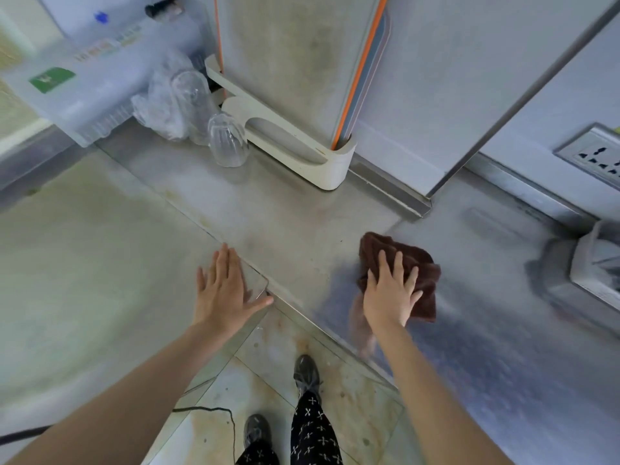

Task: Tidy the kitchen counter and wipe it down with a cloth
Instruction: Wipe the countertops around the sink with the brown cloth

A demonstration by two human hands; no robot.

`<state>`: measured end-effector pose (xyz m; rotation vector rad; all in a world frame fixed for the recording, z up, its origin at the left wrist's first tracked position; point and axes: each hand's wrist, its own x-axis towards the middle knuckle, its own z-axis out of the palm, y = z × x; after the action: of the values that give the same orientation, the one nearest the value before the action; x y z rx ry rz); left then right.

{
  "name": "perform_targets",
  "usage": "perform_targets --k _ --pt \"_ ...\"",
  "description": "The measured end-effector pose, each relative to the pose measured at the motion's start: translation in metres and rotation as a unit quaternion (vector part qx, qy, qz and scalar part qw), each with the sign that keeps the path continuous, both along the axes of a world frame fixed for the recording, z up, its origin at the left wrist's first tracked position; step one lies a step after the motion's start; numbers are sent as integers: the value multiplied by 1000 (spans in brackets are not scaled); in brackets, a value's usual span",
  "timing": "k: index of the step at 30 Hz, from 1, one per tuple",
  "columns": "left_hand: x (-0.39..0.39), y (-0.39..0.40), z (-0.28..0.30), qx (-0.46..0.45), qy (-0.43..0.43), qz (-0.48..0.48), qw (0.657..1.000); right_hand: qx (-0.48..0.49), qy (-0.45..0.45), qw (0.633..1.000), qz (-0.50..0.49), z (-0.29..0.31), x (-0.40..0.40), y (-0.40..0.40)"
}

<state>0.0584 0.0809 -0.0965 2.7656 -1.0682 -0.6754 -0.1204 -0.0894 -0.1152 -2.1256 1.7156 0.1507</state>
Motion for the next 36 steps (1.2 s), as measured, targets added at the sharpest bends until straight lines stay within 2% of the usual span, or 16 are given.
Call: perform_targets --k 3,6,8,10,13,15,16,17,19,22,25,26,28,31,34,36 --pt "4 24 -3 22 9 60 998 -15 -2 989 147 -1 28 52" --pt "14 48 -5 36 4 78 996 0 -9 939 343 2 40 79" --pt "22 59 -5 46 8 88 995 -8 -2 915 404 1 35 65" --pt "30 64 -3 61 17 92 994 -28 -3 931 364 -2 25 47" --pt "34 65 -2 88 19 80 993 -31 -8 985 167 -5 25 34" --pt "36 64 -3 98 17 75 992 -8 -19 997 74 -3 47 39" --pt "36 63 -3 100 17 75 992 4 -32 998 60 -2 63 44" --pt "37 63 -4 100 17 77 992 13 -48 996 72 -2 80 51" --pt "37 63 -5 93 14 78 992 14 -66 982 178 -4 113 71" --pt "36 66 -7 74 5 77 994 22 -69 923 378 -4 139 102" --pt "37 69 -7 63 4 73 995 34 -57 881 468 -2 126 101" --pt "37 70 -8 60 6 71 996 30 -49 879 474 -3 117 94" --pt "37 73 -9 51 9 64 997 -1 -26 899 437 -5 100 74" --pt "42 79 -9 34 2 55 998 -11 -15 958 287 -7 96 47" --pt "60 81 -9 -43 -30 92 994 39 -42 985 164 -3 135 41" --pt "73 79 -11 -81 -59 124 987 58 -60 975 206 -2 165 58"
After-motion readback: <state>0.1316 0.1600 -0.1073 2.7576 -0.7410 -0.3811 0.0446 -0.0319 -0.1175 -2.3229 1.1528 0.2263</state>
